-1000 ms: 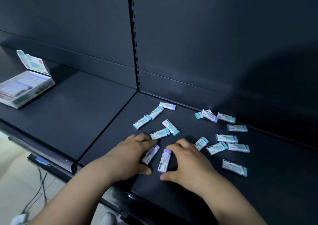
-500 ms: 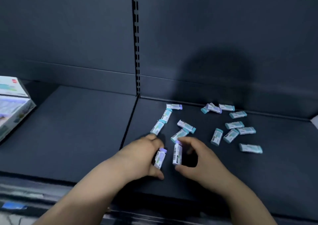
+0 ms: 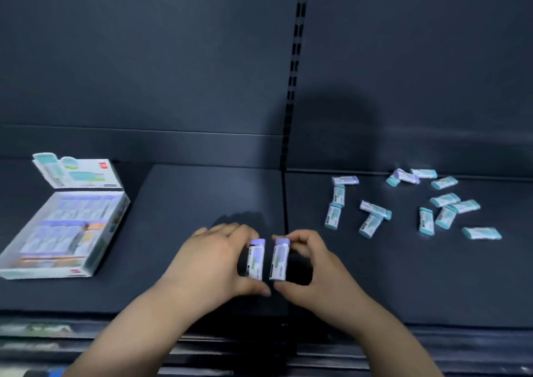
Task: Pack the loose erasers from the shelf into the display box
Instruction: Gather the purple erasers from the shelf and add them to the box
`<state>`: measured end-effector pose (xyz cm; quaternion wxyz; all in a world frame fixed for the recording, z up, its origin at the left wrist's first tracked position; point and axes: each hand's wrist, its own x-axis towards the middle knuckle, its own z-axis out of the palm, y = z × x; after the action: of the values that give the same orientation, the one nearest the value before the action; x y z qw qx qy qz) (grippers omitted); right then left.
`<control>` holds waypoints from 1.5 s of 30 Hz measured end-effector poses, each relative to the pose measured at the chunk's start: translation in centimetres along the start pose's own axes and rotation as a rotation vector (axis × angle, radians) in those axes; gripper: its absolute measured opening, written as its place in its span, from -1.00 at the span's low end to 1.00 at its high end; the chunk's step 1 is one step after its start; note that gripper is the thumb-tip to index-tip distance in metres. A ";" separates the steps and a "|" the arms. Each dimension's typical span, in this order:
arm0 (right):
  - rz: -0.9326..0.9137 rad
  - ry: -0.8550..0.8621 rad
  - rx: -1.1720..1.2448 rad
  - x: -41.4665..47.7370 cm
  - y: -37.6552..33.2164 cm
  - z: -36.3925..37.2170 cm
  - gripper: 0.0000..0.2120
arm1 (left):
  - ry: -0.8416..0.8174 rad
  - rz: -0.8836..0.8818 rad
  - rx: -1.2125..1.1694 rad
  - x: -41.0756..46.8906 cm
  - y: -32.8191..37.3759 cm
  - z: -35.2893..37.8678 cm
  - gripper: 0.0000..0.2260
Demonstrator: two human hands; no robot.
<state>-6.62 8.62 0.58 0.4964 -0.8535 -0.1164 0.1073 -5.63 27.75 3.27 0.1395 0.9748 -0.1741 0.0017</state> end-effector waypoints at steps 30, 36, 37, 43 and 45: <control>-0.124 -0.012 -0.410 13.7 -13.4 20.6 -0.36 | 0.025 -0.106 0.113 -6.4 -25.6 -5.9 -0.31; 0.043 -0.031 -0.633 13.8 -15.3 21.4 -0.31 | -0.006 -0.067 0.052 -5.9 -26.4 -4.8 -0.30; 0.054 -0.037 -0.675 13.9 -15.6 21.5 -0.31 | -0.014 -0.053 0.037 -6.0 -26.7 -4.9 -0.32; 0.063 -0.058 -0.849 13.9 -17.1 22.3 -0.47 | -0.043 0.032 -0.014 -6.6 -27.4 -5.3 -0.47; 0.065 -0.069 -0.908 13.9 -17.5 22.5 -0.51 | -0.037 0.035 0.000 -6.6 -27.5 -5.2 -0.49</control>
<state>-1.78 39.78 4.06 0.0641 -0.9838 -0.1416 0.0894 -2.27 56.16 0.47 0.1365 0.9714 -0.1939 -0.0140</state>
